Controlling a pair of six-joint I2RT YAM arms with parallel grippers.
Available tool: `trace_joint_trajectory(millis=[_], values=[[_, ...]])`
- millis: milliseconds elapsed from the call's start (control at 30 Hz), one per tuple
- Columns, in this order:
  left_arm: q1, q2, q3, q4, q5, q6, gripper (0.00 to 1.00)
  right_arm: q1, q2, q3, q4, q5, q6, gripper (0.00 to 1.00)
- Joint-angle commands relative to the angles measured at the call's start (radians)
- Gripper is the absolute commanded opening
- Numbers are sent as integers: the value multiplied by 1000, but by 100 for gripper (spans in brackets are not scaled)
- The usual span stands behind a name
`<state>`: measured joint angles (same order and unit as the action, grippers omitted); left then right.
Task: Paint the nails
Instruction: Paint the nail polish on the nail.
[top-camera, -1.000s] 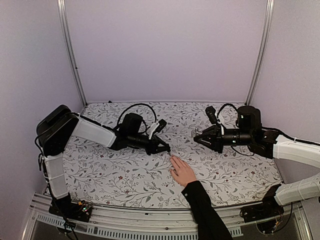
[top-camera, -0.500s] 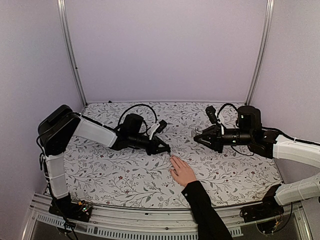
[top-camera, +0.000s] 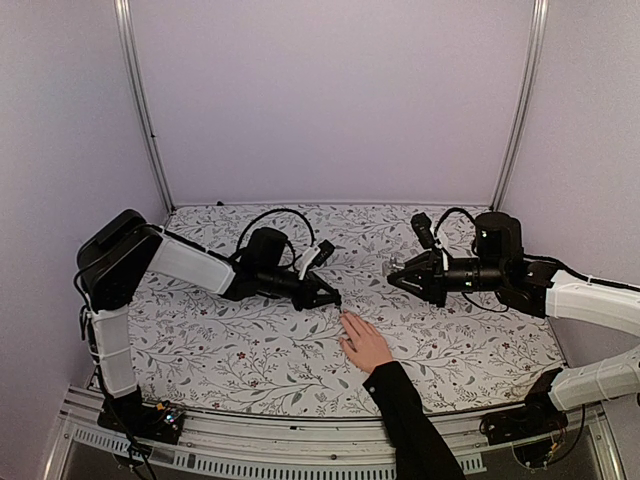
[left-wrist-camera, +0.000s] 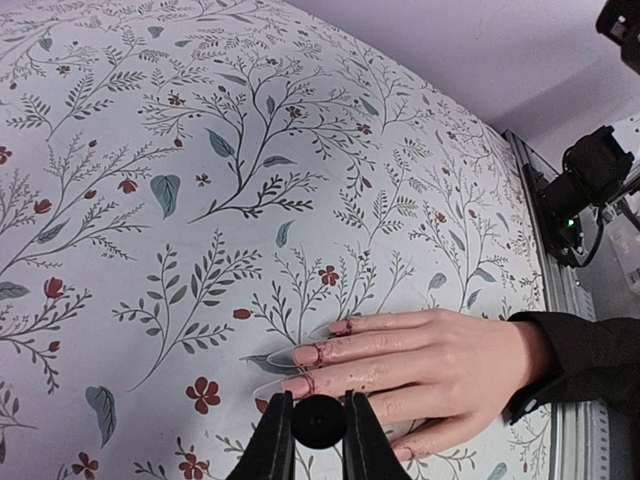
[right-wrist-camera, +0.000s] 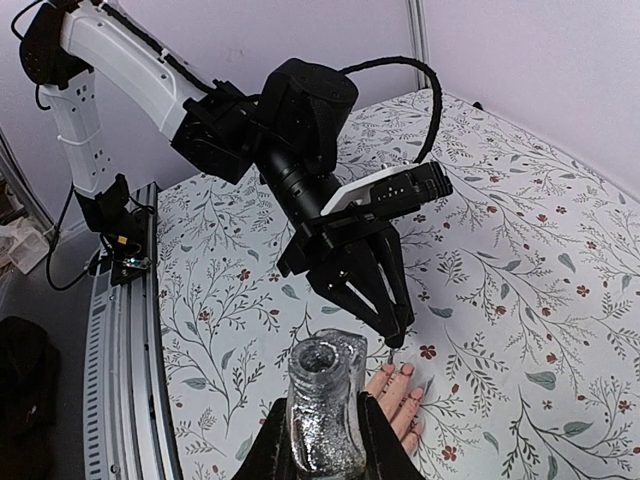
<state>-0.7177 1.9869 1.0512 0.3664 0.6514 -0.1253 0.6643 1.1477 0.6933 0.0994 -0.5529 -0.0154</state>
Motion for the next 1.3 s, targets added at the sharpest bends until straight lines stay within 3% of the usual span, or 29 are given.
trace_joint_trajectory(millis=[0, 1267], values=[[14, 21, 21, -18, 10, -1, 0, -9, 6, -10, 36, -10, 2, 0], [18, 39, 27, -26, 7, 0, 0, -12, 6, -15, 41, -13, 3, 0]])
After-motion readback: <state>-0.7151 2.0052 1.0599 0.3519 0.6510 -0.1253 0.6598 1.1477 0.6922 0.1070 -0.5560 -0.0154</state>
